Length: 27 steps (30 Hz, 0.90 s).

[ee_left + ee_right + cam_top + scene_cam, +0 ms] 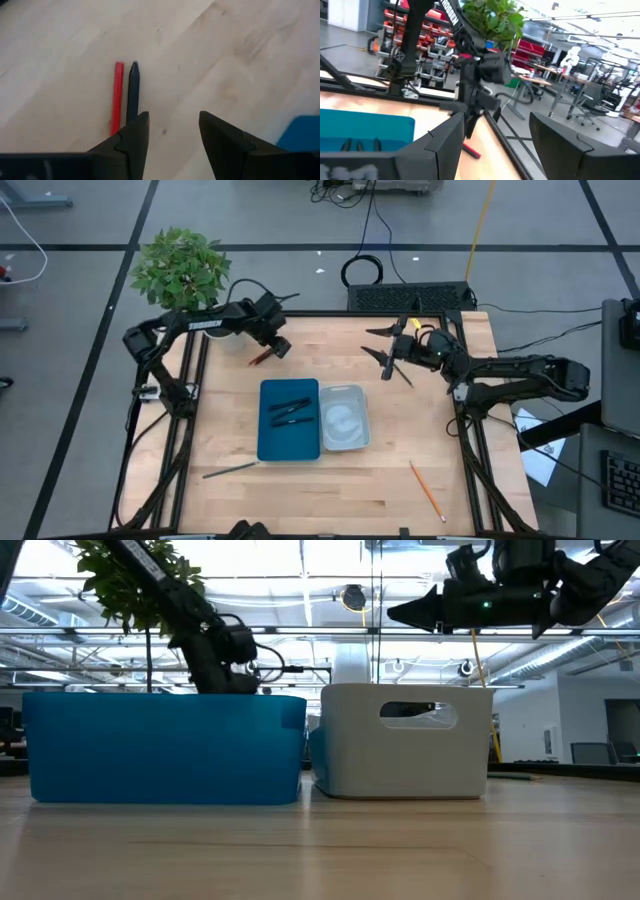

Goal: Sort pens & pencils
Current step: Put the black pen into the blue bin

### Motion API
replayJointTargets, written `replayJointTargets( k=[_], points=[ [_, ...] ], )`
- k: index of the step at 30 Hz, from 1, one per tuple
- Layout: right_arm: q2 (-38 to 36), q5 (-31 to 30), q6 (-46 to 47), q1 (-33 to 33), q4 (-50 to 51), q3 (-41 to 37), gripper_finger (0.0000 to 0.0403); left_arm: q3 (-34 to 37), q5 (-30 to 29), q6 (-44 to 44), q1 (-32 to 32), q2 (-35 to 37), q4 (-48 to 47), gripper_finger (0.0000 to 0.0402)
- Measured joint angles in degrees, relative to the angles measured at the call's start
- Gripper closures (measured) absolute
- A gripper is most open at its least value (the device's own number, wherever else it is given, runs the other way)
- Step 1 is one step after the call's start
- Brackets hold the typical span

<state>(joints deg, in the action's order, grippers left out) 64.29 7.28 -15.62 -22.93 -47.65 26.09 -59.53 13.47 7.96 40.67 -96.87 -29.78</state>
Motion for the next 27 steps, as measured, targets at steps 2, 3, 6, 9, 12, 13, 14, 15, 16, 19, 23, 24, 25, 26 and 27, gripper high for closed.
replayJointTargets(
  k=[2,3,6,9,12,13,14,15,16,19,23,24,25,26,27],
  points=[
    [0.02,-0.01,0.16,-0.32,-0.03,0.00,0.0188,-0.88,0.03,-0.73,-0.49,-1.74,-1.07,0.0225],
    [0.02,0.01,0.41,-0.42,-0.07,0.00,0.0188,-1.66,0.01,-1.12,-1.00,-2.80,-1.04,0.0225],
    [0.02,0.01,0.61,-0.49,-0.08,0.00,0.0188,-3.63,-4.79,-1.72,-2.52,-5.00,-1.14,0.0225],
    [0.02,0.03,0.84,-0.49,-0.07,0.00,0.0188,-5.83,-12.78,-1.91,-3.70,-6.73,-1.83,0.0225],
    [0.02,0.03,1.44,-0.49,0.38,0.00,0.0188,-7.18,-14.71,-2.11,-3.94,-7.59,-3.16,0.0225],
    [0.02,0.04,1.44,-0.49,0.70,0.00,0.0188,-7.23,-14.20,-2.53,-3.96,-7.78,-2.76,0.0225],
    [0.02,0.03,1.44,-0.49,1.01,0.00,0.0188,-7.23,-13.27,-2.85,-3.99,-8.01,-3.09,0.0225],
    [0.02,0.05,1.44,-0.49,1.26,0.00,0.0188,-7.21,-12.71,-2.91,-4.00,-8.39,-3.48,0.0225],
    [0.02,0.05,1.44,-0.49,1.35,0.00,0.0188,-7.21,-12.67,-2.86,-4.05,-8.81,-3.37,0.0225],
    [0.02,0.05,1.44,-0.49,1.25,-0.15,0.0188,-7.16,-12.58,-2.90,-4.00,-9.93,-3.27,0.0225],
    [0.02,0.05,1.44,-0.49,1.24,-0.59,0.0188,-7.16,-13.89,-2.85,-3.84,-10.92,-2.71,0.0225],
    [0.02,0.05,1.44,-0.49,1.16,-0.59,0.0188,-7.16,-14.60,-2.79,-3.77,-11.01,-2.56,0.0225],
    [0.02,0.05,1.44,-0.49,1.16,-0.59,0.0188,-7.15,-15.26,-2.74,-3.77,-11.03,-2.58,0.0225],
    [0.02,0.05,1.43,-0.51,1.15,-0.59,0.0188,-7.14,-15.58,-2.74,-3.78,-11.01,-2.46,0.0225],
    [0.02,0.05,1.42,-0.51,1.15,-0.59,0.0188,-7.14,-15.83,-2.74,-3.79,-10.98,-2.03,0.0224]
  ],
)
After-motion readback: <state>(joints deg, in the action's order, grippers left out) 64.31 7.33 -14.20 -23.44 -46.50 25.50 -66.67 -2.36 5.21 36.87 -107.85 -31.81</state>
